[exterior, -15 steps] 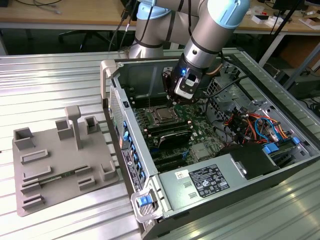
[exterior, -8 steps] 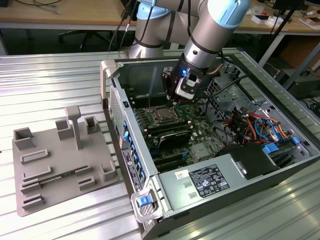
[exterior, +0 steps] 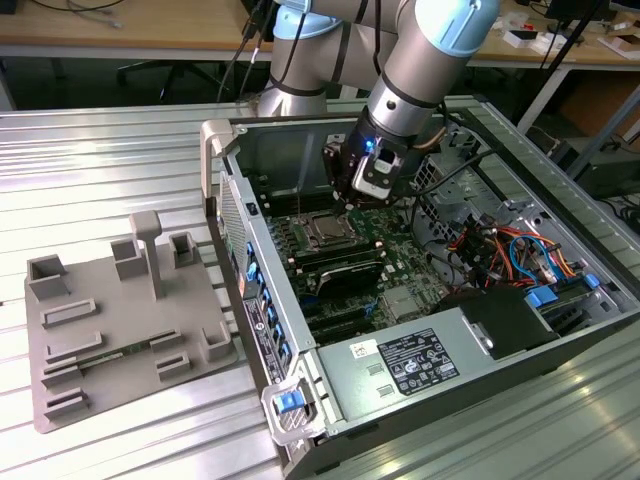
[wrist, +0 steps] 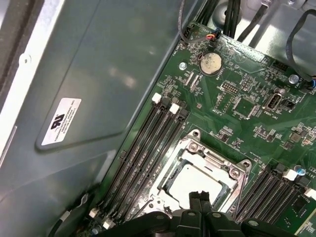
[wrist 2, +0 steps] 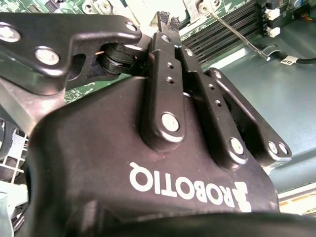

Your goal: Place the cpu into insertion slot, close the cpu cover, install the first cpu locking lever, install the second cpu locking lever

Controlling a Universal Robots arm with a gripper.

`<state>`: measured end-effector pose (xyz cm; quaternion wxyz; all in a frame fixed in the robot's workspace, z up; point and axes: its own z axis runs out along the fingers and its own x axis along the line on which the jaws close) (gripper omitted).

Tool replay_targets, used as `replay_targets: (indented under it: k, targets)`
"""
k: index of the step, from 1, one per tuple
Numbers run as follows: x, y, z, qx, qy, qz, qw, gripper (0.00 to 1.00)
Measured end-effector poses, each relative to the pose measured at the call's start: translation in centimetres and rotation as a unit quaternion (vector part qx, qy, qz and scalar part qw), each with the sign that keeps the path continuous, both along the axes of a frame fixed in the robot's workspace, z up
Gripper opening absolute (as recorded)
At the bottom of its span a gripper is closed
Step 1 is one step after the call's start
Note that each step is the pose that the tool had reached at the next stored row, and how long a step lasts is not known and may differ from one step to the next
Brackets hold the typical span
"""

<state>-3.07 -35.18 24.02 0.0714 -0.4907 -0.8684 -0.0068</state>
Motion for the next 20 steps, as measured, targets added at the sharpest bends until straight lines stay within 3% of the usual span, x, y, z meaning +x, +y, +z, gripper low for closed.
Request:
replay_targets:
  k: [20]
  targets:
    - [0.0, 0.0, 0.0, 0.0, 0.0, 0.039, 0.99923, 0.11]
